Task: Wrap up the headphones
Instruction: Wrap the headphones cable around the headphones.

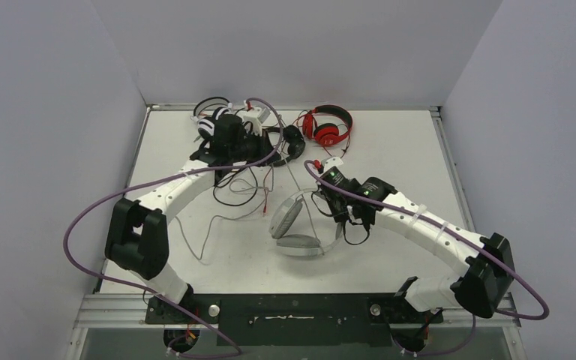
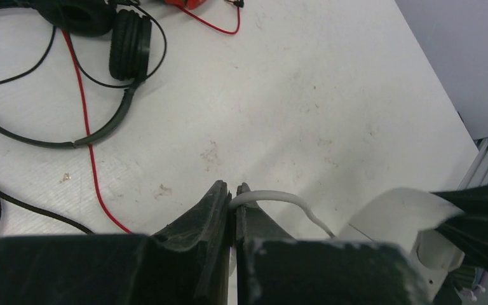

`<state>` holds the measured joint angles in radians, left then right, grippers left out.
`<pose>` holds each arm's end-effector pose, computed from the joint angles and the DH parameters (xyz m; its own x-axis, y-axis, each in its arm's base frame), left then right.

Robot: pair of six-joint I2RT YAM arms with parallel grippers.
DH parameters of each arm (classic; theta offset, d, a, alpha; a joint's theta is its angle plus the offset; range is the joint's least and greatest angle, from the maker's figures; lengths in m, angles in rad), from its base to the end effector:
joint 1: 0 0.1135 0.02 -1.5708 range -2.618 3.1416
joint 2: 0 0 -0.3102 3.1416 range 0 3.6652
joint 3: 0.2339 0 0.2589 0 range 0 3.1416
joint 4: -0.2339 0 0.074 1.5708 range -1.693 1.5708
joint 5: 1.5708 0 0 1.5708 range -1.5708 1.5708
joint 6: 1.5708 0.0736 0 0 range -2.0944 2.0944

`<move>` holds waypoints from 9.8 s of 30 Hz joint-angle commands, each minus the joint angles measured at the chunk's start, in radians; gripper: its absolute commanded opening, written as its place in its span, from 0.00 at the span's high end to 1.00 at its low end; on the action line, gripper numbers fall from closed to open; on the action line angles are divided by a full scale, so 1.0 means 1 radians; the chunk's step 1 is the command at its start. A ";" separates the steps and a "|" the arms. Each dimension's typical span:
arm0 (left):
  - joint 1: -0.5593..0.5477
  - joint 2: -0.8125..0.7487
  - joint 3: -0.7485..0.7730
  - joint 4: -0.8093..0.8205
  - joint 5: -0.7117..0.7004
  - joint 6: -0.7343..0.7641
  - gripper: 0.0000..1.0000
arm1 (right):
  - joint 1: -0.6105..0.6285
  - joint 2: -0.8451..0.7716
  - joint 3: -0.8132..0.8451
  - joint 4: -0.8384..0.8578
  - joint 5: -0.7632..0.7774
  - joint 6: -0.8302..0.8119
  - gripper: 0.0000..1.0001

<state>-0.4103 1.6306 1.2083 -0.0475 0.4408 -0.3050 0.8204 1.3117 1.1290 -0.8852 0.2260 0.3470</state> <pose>0.3710 -0.1956 0.3110 -0.6091 -0.0312 -0.7925 0.5522 0.7005 -0.4520 0.1957 0.1857 0.2989 -0.7793 -0.3498 -0.5200 -0.3979 0.9172 -0.0207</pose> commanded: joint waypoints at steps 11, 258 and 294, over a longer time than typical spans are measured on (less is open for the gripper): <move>-0.139 0.013 0.215 -0.390 0.151 0.032 1.00 | -0.001 0.080 0.086 -0.030 0.527 0.211 1.00; -0.644 0.095 -0.287 0.955 -0.428 0.049 1.00 | -0.899 0.051 0.747 0.057 -0.372 0.436 1.00; -0.247 0.104 -0.536 1.141 0.000 -0.332 0.76 | -0.576 -0.133 0.410 0.094 -1.018 0.216 1.00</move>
<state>-0.6956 1.7164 0.6788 0.9249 0.3496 -0.5709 0.1936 1.2495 1.5475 -0.8833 -0.6537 0.5735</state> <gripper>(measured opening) 0.221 0.171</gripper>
